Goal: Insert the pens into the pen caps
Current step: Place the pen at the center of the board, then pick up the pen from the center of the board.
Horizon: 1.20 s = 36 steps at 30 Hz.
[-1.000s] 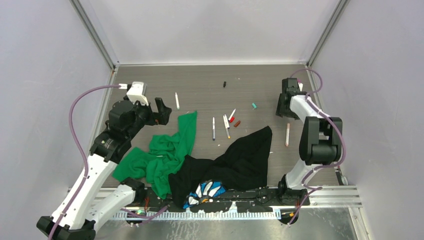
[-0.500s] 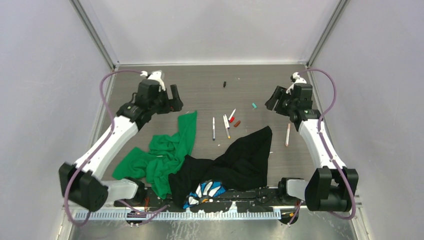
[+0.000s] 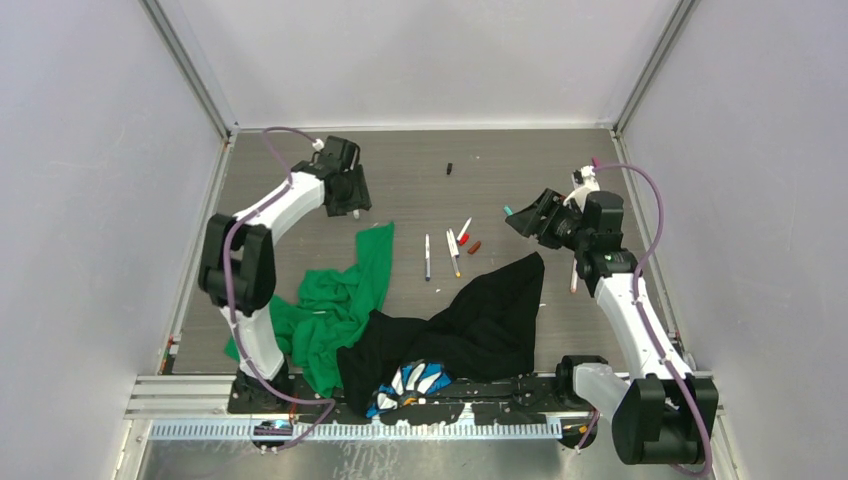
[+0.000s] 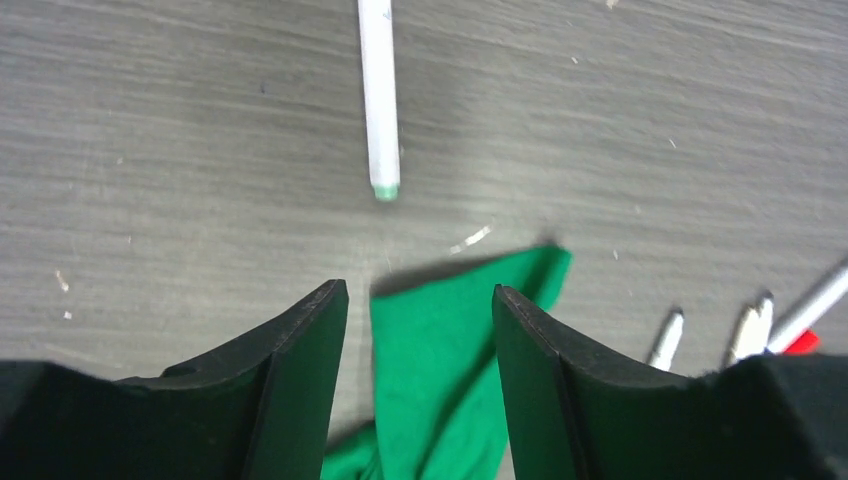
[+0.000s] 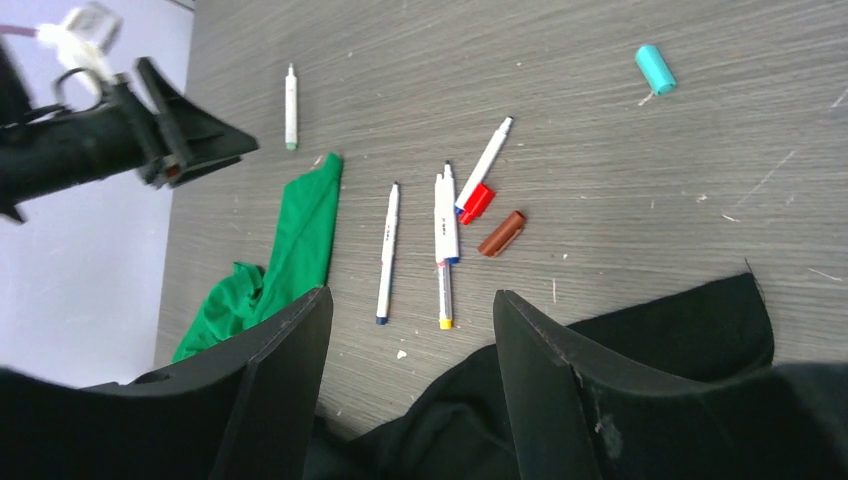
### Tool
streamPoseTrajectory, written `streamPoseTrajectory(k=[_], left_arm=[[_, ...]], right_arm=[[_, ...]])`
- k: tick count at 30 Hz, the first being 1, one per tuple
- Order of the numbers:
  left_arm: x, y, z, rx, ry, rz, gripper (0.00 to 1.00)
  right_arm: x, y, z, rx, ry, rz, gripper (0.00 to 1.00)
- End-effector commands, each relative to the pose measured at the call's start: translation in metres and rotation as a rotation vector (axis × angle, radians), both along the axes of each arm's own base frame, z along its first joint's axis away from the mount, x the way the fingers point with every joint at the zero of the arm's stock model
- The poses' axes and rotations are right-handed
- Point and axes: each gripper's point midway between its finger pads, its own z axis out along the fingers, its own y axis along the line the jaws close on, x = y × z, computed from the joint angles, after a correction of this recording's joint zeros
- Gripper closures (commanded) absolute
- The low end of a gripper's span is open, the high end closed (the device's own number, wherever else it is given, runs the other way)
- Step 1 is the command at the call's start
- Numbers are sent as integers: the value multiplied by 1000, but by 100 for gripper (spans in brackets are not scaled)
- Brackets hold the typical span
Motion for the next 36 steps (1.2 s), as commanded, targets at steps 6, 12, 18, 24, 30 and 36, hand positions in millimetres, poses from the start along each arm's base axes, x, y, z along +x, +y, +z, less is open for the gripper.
streamPoseTrajectory(k=[6,12,18,24,30,36], left_arm=[[53,13,-22,77,39,55,53],[57,16,-38,107,91,47,63],[59,26,-48,88,108,80,64],[59,25,-60,90,140,47,66],[60,22,-68,95,166,21,66],[57,24,-72,106,185,17,81]], right_arm=[[-2,11,31,40,-108,43,34],[1,11,28,42,-93,40,34],[4,11,23,42,-78,39,34],[4,12,18,42,-65,40,34],[4,13,18,41,-64,43,34],[4,14,17,41,-63,45,34]])
